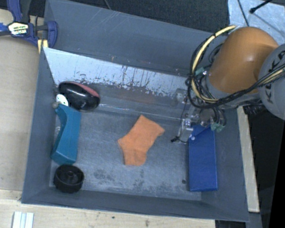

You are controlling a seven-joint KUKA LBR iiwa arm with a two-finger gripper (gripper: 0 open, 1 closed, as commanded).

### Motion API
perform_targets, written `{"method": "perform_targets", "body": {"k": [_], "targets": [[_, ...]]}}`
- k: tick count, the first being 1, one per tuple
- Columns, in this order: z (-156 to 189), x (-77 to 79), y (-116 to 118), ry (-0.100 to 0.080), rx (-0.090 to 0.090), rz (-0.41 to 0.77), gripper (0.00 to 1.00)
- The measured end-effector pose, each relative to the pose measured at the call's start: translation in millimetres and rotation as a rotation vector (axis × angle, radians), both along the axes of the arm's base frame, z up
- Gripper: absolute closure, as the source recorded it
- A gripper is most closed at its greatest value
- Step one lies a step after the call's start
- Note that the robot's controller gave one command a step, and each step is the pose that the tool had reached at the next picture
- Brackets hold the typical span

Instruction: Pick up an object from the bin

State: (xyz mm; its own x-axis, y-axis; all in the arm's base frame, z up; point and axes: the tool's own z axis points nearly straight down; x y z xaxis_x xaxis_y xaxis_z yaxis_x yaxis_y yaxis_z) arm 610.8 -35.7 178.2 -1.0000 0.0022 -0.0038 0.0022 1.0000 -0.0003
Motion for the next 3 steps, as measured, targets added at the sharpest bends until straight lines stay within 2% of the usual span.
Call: {"method": "perform_targets", "body": {"k": [1, 2, 3], "targets": [[-46, 8.2, 37, -0.006, -0.003, 0.295, 0.0], [-56, 10.9, 59, 0.002, 0.0, 0.474, 0.0], [-52, 15.7, 66, -0.004, -0.002, 0.703, 0.0]]}}
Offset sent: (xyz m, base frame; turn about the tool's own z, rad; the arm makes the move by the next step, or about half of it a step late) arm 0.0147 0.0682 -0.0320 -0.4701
